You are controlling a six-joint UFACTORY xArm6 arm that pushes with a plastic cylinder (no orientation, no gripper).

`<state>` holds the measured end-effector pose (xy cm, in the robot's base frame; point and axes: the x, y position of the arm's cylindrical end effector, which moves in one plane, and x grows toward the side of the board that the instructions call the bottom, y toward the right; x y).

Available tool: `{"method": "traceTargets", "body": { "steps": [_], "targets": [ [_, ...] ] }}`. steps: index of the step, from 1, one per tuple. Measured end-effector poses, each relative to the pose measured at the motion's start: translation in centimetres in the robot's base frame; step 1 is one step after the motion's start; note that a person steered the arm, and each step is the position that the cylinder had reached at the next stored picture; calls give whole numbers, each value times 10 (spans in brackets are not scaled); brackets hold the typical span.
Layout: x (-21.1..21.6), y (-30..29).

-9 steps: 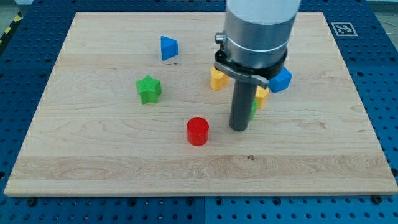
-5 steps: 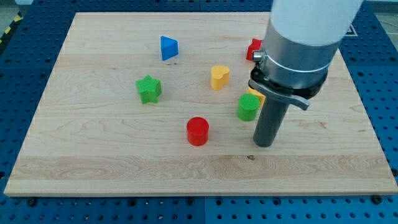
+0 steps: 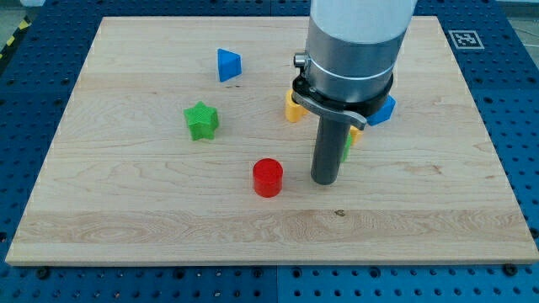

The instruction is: Slightly move the green circle along with the yellow hexagon close to the blue cube

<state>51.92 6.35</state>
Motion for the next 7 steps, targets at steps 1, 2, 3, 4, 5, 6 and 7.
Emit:
{"method": "traceTargets", "body": {
  "steps": [1,2,3,4,5,6,7],
  "targets": [
    [-5,0],
    [-6,-1],
    [-10,-1],
    [-16,-1],
    [-13,9],
    [-5,16],
    [-5,16]
  ]
}}
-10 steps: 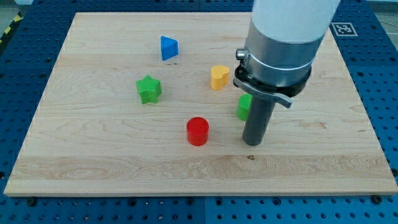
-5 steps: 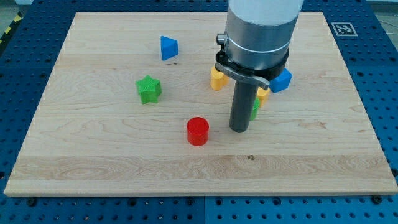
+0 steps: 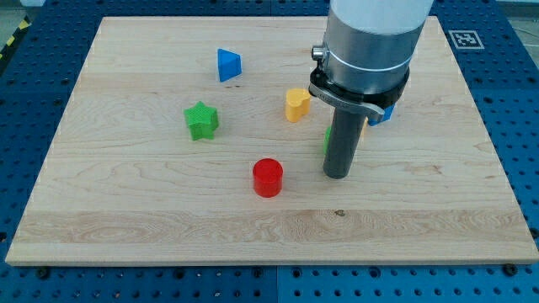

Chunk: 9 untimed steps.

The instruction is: Slightly move the green circle along with the yellow hexagon close to the blue cube

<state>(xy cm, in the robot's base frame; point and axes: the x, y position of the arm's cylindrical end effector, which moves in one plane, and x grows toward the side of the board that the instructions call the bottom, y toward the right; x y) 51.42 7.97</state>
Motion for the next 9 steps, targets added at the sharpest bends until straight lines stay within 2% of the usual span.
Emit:
{"method": "traceTargets", "body": {
  "steps": [2,5,9],
  "targets": [
    [-7,-13],
    [6,17],
    [-16,9]
  ]
}}
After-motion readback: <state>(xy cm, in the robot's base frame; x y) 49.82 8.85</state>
